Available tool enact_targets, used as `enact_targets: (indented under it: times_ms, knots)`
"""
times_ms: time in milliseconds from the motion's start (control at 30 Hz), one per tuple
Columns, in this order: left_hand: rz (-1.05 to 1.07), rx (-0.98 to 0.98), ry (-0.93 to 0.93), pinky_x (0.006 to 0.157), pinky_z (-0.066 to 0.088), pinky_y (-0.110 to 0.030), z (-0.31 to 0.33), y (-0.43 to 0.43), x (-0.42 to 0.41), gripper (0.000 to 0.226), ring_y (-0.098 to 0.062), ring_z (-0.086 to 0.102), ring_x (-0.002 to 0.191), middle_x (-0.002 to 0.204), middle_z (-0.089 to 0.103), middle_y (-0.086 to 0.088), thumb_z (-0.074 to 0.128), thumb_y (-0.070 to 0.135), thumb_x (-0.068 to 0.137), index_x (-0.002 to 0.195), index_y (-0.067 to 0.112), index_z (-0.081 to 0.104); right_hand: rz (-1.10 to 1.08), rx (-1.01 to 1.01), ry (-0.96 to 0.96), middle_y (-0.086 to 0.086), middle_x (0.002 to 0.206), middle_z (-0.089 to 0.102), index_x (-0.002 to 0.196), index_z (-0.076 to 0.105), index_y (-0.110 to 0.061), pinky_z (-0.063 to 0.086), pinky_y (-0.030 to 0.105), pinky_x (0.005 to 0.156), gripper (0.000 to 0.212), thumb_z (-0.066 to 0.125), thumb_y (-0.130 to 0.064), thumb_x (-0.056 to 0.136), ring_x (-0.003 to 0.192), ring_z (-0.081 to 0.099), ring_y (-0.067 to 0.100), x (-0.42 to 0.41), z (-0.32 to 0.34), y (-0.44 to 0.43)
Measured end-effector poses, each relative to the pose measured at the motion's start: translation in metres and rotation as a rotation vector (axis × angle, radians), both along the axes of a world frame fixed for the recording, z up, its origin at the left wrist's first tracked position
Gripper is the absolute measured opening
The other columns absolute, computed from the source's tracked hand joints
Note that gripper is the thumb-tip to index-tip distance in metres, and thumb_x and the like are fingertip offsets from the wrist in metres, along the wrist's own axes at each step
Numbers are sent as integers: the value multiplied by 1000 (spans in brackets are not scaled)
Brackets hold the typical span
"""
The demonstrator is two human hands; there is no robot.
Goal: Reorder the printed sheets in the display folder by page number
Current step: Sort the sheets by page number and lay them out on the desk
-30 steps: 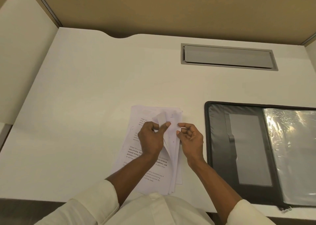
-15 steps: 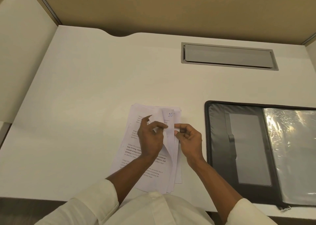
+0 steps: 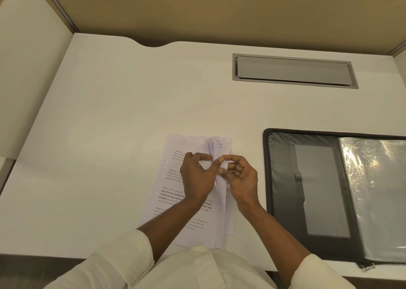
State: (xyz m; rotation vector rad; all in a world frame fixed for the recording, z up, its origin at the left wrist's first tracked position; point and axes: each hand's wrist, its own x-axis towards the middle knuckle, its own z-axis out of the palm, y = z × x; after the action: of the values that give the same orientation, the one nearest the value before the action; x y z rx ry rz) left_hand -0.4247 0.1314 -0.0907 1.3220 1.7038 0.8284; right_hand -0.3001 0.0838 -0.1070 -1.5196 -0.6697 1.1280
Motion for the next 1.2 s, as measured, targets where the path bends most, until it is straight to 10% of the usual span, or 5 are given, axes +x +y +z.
enact_targets:
  times_ms: [833, 1200]
  knots:
    - [73, -112, -81, 70, 42, -21, -9, -1, -7, 15, -7, 58, 79, 89, 70, 11, 82, 29, 90, 86, 24, 68, -16, -136, -306, -18, 93, 78, 99, 79, -28, 59, 19, 81, 10, 83, -24, 90, 90, 73, 4, 7, -26, -3]
    - [48, -41, -100, 66, 52, -27, -12, -4, -7, 23, -11, 59, 71, 93, 68, 14, 84, 19, 89, 95, 27, 63, -17, -184, -270, -12, 96, 78, 102, 75, -25, 65, 31, 79, 17, 81, -14, 91, 86, 74, 20, 11, -30, 0]
